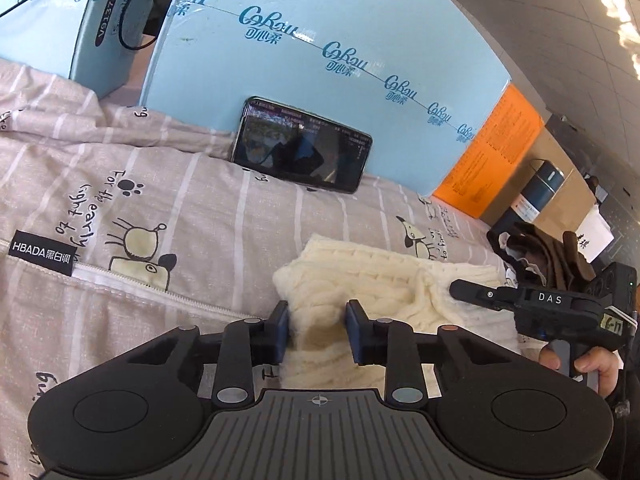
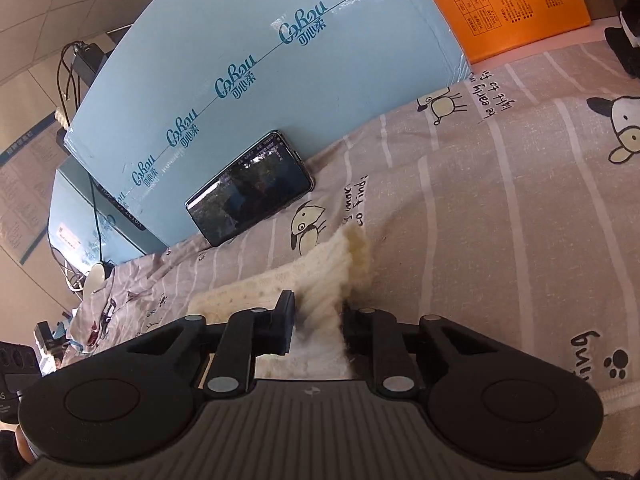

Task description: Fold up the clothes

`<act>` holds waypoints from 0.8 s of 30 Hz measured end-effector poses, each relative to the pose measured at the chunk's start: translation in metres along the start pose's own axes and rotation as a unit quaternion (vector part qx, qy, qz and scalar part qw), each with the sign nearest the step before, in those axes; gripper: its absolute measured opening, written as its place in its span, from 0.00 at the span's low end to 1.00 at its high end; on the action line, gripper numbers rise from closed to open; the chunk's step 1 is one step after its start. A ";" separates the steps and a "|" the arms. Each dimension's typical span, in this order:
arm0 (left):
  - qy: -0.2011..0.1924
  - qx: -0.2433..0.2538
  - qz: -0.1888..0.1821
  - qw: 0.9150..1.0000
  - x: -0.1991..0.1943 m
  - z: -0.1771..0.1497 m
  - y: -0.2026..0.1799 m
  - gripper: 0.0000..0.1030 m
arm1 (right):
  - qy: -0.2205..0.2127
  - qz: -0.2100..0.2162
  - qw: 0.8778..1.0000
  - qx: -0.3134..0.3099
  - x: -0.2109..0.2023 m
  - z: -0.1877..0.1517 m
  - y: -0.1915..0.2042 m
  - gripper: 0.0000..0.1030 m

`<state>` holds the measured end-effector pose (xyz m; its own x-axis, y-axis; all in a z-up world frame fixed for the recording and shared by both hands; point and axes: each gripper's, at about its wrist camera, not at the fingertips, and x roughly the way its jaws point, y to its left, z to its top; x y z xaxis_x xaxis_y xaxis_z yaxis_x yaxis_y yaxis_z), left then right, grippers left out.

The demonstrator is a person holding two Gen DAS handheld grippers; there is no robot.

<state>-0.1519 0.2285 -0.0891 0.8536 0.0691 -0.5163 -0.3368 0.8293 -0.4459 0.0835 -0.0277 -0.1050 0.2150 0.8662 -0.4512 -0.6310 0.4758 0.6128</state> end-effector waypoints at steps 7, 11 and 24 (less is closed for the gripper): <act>-0.048 0.033 -0.014 0.998 0.002 0.033 -0.020 0.11 | -0.110 0.020 0.993 -0.030 -0.031 0.017 0.017 0.10; -0.016 0.090 0.021 0.996 0.036 0.037 -0.038 0.12 | -0.097 -0.022 0.995 -0.025 -0.021 0.018 0.006 0.10; -0.061 0.202 0.080 0.974 0.028 0.025 -0.092 0.71 | -0.124 -0.117 0.985 0.018 -0.038 0.012 -0.015 0.55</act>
<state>-0.0872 0.1677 -0.0441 0.8519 0.2606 -0.4542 -0.3067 0.9514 -0.0293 0.0937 -0.0657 -0.0891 0.5294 0.7411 -0.4130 -0.5164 0.6677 0.5362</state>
